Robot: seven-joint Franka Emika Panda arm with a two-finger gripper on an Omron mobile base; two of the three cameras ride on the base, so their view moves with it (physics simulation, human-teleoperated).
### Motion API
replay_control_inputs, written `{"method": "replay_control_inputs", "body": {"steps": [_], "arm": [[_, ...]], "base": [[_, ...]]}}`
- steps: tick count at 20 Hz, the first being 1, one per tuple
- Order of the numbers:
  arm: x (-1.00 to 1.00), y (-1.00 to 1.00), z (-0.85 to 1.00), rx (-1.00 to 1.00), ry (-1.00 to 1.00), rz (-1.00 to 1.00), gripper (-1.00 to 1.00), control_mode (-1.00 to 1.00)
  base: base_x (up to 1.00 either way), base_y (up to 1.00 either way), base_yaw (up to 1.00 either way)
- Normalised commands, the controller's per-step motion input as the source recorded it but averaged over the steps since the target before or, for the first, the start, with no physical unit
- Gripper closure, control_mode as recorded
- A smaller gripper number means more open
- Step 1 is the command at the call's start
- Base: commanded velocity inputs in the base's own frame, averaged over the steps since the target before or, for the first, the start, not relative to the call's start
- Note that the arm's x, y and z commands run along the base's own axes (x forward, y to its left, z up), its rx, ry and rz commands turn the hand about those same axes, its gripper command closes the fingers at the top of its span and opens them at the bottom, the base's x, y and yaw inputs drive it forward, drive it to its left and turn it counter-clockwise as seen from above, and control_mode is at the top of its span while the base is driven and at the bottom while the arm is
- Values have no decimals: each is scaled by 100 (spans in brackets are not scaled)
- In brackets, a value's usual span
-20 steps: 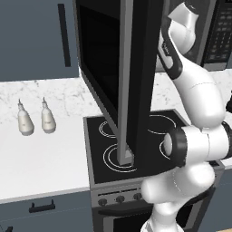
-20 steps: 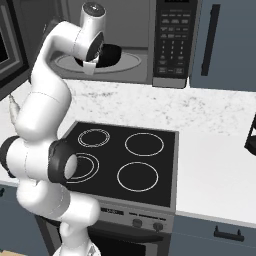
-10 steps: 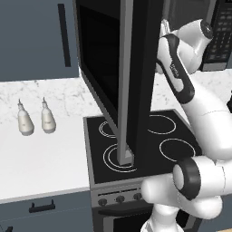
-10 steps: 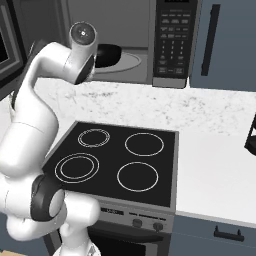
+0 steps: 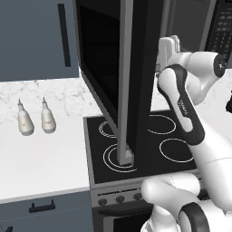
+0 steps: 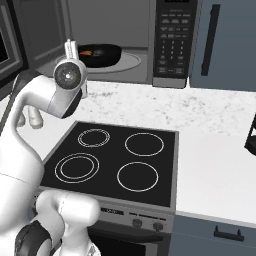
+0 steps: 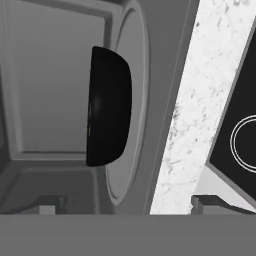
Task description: Pick the bell pepper from the sink and place it in the bowl. Then pick the bowl and place it in the microwave. Then close the microwave door and press the start button.
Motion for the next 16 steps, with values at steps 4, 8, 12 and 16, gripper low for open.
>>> {"method": "replay_control_inputs", "body": {"steps": [4,8,12,16], "arm": [[-26,-2,-1,-5,-2,-4,-100,-100],[-27,-12,0,-10,0,-18,-100,-100],[-9,-20,0,-16,3,-23,-100,-100],[-4,-16,0,-23,8,-27,-100,-100]], "base": [[0,0,0],[0,0,0],[0,0,0],[0,0,0]]}}
